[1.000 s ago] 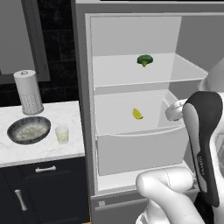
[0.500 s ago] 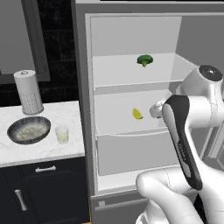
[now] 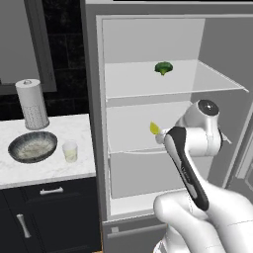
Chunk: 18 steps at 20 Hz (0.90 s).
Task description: Grab a lemon wedge from the fridge and one ice cube from the ice bowl, and put them in the glass of lemonade.
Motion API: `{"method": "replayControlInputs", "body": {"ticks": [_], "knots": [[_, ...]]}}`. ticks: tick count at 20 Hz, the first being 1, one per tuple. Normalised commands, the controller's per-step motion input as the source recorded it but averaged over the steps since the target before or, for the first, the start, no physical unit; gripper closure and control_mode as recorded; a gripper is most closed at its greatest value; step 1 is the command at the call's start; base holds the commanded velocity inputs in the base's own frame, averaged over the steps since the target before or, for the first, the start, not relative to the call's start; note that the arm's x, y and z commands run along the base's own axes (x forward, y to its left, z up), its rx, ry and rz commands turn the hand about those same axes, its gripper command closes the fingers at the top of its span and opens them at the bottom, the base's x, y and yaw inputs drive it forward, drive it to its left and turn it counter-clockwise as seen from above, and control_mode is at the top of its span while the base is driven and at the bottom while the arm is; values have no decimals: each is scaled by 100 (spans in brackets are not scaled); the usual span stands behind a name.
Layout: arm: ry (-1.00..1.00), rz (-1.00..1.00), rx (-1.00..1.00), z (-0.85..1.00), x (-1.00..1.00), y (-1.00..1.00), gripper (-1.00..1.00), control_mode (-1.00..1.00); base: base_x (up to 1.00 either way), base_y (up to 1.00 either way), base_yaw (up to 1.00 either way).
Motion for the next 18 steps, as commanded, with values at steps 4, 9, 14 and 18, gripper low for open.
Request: {"method": "replayControlInputs", "body": {"ticks": [4,9,14,18], "knots": [[0,0,0,3,42,0,-100,-100,0,0,0],[0,2,0,11,59,0,-100,-100,0,0,0],[0,5,0,0,44,0,-100,-100,0,0,0],[-1,10,0,-7,14,0,-100,-100,0,0,0]]}}
